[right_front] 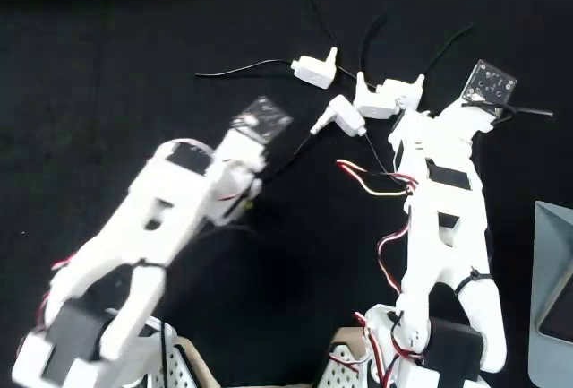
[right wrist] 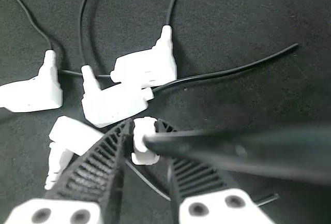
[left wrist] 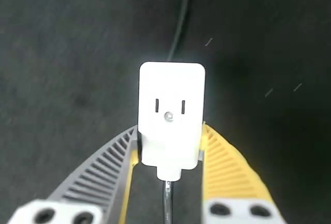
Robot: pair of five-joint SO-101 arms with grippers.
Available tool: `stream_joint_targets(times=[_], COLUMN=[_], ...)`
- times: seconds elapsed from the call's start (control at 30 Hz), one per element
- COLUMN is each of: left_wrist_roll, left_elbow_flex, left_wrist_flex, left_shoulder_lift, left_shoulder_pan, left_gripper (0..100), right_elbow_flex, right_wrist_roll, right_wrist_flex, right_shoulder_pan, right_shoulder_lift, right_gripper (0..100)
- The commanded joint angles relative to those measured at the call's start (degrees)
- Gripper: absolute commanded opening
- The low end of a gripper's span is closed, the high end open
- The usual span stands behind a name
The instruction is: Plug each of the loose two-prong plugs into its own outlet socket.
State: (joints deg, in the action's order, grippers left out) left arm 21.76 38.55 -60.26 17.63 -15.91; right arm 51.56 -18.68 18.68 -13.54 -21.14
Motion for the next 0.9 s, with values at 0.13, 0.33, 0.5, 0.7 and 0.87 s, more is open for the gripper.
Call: stream_joint_targets(times=[0.13,0.33,0.5,0.7,0.87], left_wrist_roll=[15.4,10.5,7.4,7.2,3.2], left_elbow_flex=[12.0,13.1,13.4,18.5,27.4], left_wrist_flex=[0.4,0.3,0.2,-0.6,9.5], left_shoulder_lift=[12.0,16.9,26.4,30.6,28.7], left_shoulder_pan=[3.8,4.0,3.5,0.0,-3.6], left_gripper=[4,26,28,28,28], right_elbow_flex=[-2.9,4.4,10.5,10.6,10.7], right_wrist_roll=[8.9,11.3,11.3,11.3,11.3], right_wrist_flex=[11.1,10.5,4.0,4.1,4.1], right_shoulder_pan=[7.6,13.1,16.1,16.4,16.4], right_shoulder_lift=[-7.9,-17.0,-20.1,-20.1,-20.1], right_gripper=[1.1,1.1,1.1,1.2,1.2])
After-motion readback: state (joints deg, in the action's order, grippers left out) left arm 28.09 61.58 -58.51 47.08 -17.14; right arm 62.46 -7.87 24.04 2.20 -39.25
